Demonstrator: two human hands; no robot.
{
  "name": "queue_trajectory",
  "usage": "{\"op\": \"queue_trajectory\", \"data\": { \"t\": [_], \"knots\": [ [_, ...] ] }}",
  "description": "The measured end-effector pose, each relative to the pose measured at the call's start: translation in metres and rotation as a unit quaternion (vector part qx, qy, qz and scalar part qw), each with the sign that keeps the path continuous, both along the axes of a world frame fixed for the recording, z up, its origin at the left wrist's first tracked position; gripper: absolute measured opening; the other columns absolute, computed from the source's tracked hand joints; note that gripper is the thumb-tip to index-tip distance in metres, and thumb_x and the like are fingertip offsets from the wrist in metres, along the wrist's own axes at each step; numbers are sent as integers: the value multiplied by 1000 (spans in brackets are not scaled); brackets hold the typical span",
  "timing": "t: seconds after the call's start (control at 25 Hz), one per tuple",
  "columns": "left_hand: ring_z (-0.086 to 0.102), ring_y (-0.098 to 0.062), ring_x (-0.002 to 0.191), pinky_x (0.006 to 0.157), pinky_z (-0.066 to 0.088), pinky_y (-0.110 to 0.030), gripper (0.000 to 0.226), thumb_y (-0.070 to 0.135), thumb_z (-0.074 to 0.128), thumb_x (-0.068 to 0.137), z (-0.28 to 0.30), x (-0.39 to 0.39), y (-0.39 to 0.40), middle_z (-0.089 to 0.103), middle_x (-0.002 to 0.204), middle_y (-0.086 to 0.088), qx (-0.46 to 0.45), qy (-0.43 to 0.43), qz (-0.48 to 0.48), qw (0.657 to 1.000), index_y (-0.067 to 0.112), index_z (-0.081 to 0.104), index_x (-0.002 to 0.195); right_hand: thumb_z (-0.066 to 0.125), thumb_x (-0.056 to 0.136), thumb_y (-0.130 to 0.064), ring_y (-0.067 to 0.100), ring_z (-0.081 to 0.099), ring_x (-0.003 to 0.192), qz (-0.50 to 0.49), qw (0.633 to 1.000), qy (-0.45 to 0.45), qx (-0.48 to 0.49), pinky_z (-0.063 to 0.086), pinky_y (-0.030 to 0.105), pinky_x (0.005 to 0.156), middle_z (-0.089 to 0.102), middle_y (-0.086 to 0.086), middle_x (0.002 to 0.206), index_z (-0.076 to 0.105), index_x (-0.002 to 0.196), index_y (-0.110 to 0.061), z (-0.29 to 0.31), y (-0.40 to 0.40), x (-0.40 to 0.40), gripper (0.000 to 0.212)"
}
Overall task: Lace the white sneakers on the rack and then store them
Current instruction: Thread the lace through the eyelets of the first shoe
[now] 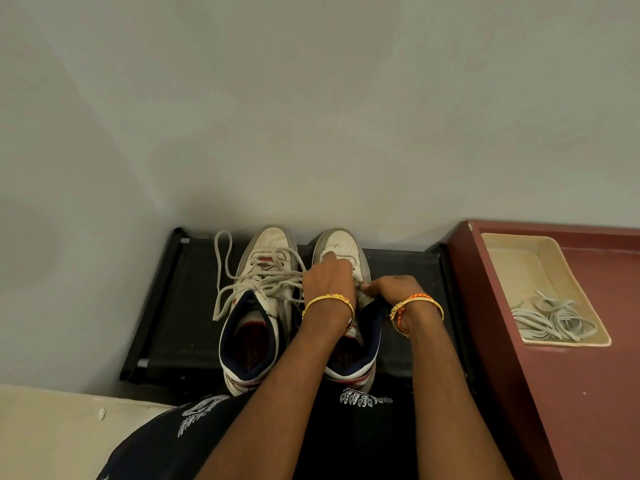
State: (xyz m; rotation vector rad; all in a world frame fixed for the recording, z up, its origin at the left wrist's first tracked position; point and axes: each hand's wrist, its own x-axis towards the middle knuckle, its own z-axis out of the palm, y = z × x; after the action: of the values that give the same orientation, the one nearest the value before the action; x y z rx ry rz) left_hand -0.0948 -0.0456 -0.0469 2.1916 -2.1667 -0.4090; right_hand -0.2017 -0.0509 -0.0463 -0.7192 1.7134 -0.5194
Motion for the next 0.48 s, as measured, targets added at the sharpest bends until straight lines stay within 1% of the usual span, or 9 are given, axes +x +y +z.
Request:
{"op": "queue_trajectory", "data": {
  "t": [0.12, 0.16, 0.2, 0.28, 0.32, 0.36, 0.44, 0.48],
  "knots": [
    [57, -31, 107, 82, 45, -38, 31, 16, 56, 90, 7, 2, 5, 44, 132, -9, 12, 33, 26, 999, 10, 57, 120, 65, 86, -6, 17, 54, 69, -5, 1000, -8, 4, 44, 28, 56, 59, 5, 78, 65, 103, 2, 4, 2, -1, 19],
    [57, -30, 106, 82, 45, -37, 34, 18, 57, 88, 10, 4, 6, 42, 133, -9, 7, 48, 44, 998, 10, 56, 121, 65, 86, -6, 17, 54, 69, -8, 1000, -12, 5, 43, 27, 55, 59, 5, 78, 65, 101, 2, 5, 3, -1, 17],
    [58, -29, 105, 81, 46, -37, 36, 19, 58, 88, 13, 7, 7, 41, 132, -8, -8, 65, 67, 996, 9, 54, 122, 65, 85, -5, 17, 54, 70, -12, 1000, -16, 6, 45, 28, 57, 59, 6, 78, 65, 100, 2, 5, 2, -3, 17],
    [58, -27, 102, 79, 47, -33, 36, 17, 57, 88, 21, 19, 8, 40, 130, -9, -68, 123, 133, 981, 7, 51, 121, 65, 85, -5, 19, 56, 73, -18, 1000, -18, 9, 51, 34, 71, 61, 7, 81, 65, 101, 1, 2, 1, -4, 17],
    [57, -27, 102, 79, 46, -30, 35, 14, 56, 88, 27, 29, 8, 39, 130, -11, -111, 165, 180, 963, 5, 49, 121, 65, 85, -5, 20, 57, 75, -19, 1000, -13, 10, 52, 38, 79, 62, 8, 84, 65, 101, 1, 0, 1, -4, 17],
    [56, -27, 102, 77, 45, -26, 33, 11, 55, 89, 34, 40, 7, 38, 131, -13, -162, 202, 234, 937, 2, 47, 120, 65, 85, -6, 21, 57, 77, -18, 1000, -6, 9, 52, 40, 84, 62, 9, 86, 65, 101, 1, -1, 0, -4, 18],
    [55, -30, 102, 75, 41, -26, 28, 8, 51, 90, 46, 71, 5, 39, 128, -17, -268, 248, 321, 874, 0, 48, 117, 66, 85, -6, 22, 58, 80, -15, 1000, 3, 4, 52, 41, 87, 63, 9, 87, 66, 101, 1, -2, 0, -3, 18],
    [54, -32, 102, 75, 41, -29, 26, 8, 50, 90, 48, 85, 6, 42, 125, -18, -302, 253, 345, 852, -1, 49, 114, 66, 85, -6, 23, 59, 82, -10, 1000, 10, -2, 52, 41, 87, 64, 10, 89, 66, 101, 1, -3, 0, -3, 18]
  ]
}}
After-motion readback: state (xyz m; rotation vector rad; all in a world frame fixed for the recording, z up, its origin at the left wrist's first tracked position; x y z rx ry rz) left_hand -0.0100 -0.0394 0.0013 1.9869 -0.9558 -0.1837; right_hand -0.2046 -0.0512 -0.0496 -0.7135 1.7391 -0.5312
